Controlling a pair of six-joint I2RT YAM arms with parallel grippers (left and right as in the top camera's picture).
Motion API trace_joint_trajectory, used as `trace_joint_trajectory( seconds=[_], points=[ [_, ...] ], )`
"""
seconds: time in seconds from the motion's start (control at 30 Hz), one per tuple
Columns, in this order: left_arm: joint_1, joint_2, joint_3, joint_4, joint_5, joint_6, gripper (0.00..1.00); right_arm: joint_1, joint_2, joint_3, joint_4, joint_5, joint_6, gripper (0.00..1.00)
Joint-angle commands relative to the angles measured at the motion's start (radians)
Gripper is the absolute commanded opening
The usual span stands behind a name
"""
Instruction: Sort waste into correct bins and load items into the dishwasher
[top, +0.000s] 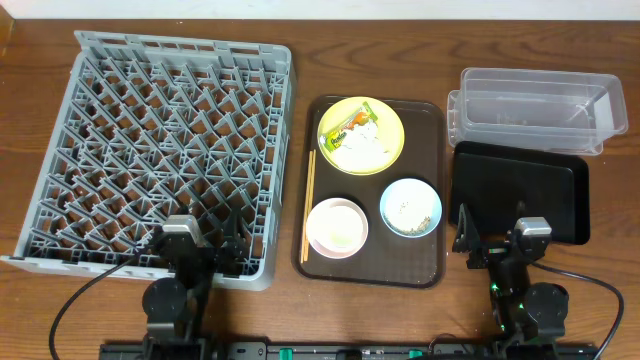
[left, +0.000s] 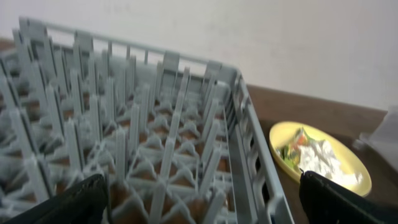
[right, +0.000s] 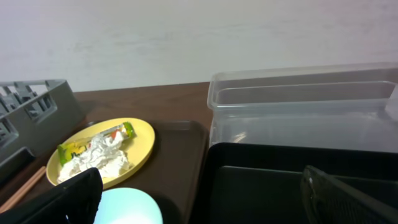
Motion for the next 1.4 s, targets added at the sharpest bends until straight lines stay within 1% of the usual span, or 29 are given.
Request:
trace_joint_trajectory(
  seconds=[0.0, 0.13, 0.27, 0.4, 0.6, 0.67, 0.73, 0.8, 0.87, 0.97, 1.0, 1.07, 1.13, 1.17, 1.23, 1.3, 1.37],
  points=[
    [-0.003, 0.026, 0.066, -0.108, 0.011, -0.019, 0.98, 0.006, 0.003, 0.037, -0.037, -0.012, 0.041, 0.99],
    [-0.003, 0.12, 0.202, -0.224, -0.023, -0.019, 0.98, 0.006, 0.059, 0.135, -0.112, 0.01, 0.038, 0.99],
    [-0.003, 0.275, 0.364, -0.352, -0.023, -0.018, 0.98, 0.006, 0.206, 0.285, -0.185, 0.009, 0.038, 0.99],
    [-0.003, 0.462, 0.551, -0.5, -0.032, 0.002, 0.98, 0.006, 0.426, 0.482, -0.296, -0.019, 0.026, 0.99],
    [-0.003, 0.703, 0.783, -0.722, -0.032, 0.004, 0.98, 0.006, 0.799, 0.837, -0.57, -0.08, -0.023, 0.99],
    [-0.003, 0.766, 0.837, -0.783, -0.032, 0.004, 0.99, 0.006, 0.916, 0.966, -0.674, -0.126, -0.073, 0.99],
    [-0.003, 0.816, 0.874, -0.83, -0.032, 0.004, 0.98, 0.006, 1.034, 1.097, -0.79, -0.179, -0.164, 0.99],
    [-0.003, 0.854, 0.89, -0.855, -0.032, 0.004, 0.98, 0.006, 1.148, 1.227, -0.901, -0.18, -0.265, 0.99],
    [-0.003, 0.872, 0.891, -0.861, -0.032, 0.003, 0.98, 0.006, 1.228, 1.305, -0.939, -0.194, -0.266, 0.99],
    [-0.003, 0.885, 0.891, -0.869, -0.032, 0.004, 0.98, 0.006, 1.303, 1.347, -0.876, -0.336, -0.239, 0.99],
    [-0.003, 0.885, 0.891, -0.87, -0.032, 0.003, 0.98, 0.007, 1.324, 1.345, -0.822, -0.393, -0.211, 0.99],
    [-0.003, 0.885, 0.891, -0.87, -0.032, 0.003, 0.98, 0.024, 1.366, 1.345, -0.728, -0.435, -0.187, 0.99],
    [-0.003, 0.883, 0.89, -0.869, -0.032, 0.003, 0.98, 0.06, 1.4, 1.345, -0.669, -0.396, -0.186, 0.99],
    [-0.003, 0.882, 0.89, -0.87, -0.032, 0.003, 0.98, 0.088, 1.422, 1.345, -0.638, -0.35, -0.176, 0.97],
    [-0.003, 0.882, 0.89, -0.87, -0.032, 0.003, 0.99, 0.155, 1.471, 1.345, -0.589, -0.27, -0.16, 0.97],
    [-0.003, 0.882, 0.891, -0.87, -0.032, 0.003, 0.98, 0.229, 1.527, 1.345, -0.548, -0.199, -0.159, 0.93],
    [-0.003, 0.882, 0.89, -0.869, -0.032, 0.003, 0.98, 0.292, 1.585, 1.345, -0.521, -0.122, -0.154, 0.94]
  ],
)
